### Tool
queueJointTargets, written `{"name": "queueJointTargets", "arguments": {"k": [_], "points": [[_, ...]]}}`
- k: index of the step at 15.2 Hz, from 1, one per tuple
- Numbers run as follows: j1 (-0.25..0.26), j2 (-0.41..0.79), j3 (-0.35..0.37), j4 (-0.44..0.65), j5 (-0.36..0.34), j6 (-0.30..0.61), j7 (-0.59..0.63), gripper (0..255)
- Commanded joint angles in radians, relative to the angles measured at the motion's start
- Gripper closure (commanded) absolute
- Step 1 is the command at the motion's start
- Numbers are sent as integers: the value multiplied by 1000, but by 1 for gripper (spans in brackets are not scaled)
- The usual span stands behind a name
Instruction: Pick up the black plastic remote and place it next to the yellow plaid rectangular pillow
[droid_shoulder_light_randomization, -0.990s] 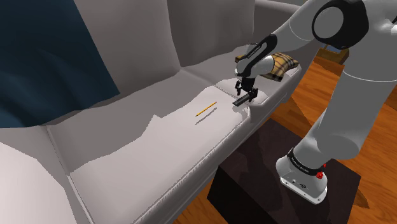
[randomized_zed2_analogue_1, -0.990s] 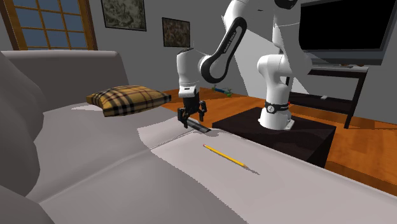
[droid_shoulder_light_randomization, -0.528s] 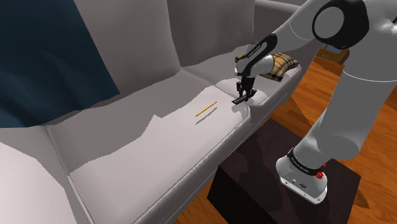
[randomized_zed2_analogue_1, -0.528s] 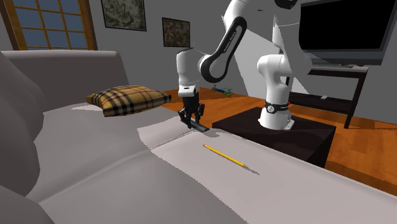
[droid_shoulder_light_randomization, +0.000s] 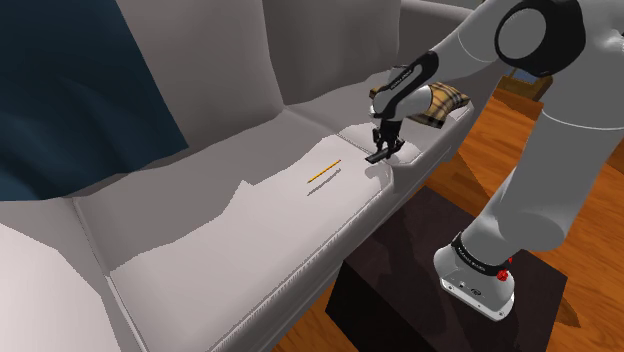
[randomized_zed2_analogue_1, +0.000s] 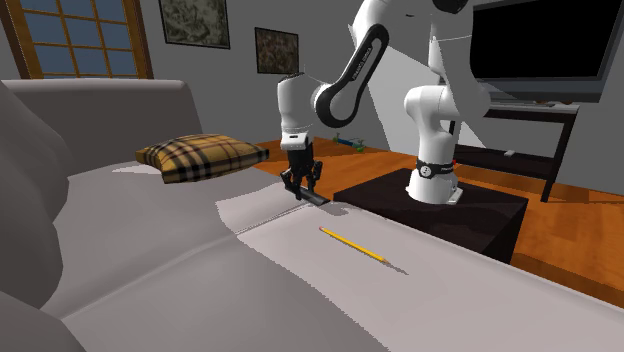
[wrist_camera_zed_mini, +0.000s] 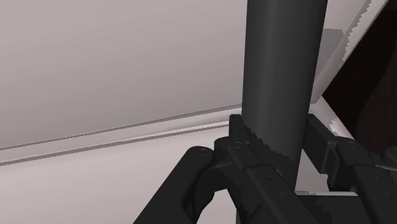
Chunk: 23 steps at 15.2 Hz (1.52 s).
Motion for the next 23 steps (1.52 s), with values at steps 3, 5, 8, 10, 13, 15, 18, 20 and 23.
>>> {"name": "queueJointTargets", "arguments": {"k": [3, 5, 8, 10, 13, 15, 18, 20, 23], "points": [[13, -48, -17, 3, -40, -45, 28, 255], [18, -74, -24, 6, -62, -70, 42, 255], [24, -112, -33, 12, -92, -109, 63, 255], [27, -137, -37, 17, -111, -135, 76, 255], [31, -173, -41, 27, -137, -175, 93, 255], [33, -196, -42, 35, -153, -202, 104, 255], [34, -228, -43, 49, -174, -244, 118, 255], [35, -248, -42, 59, -186, -271, 127, 255], [35, -277, -40, 76, -202, -313, 139, 255]]}}
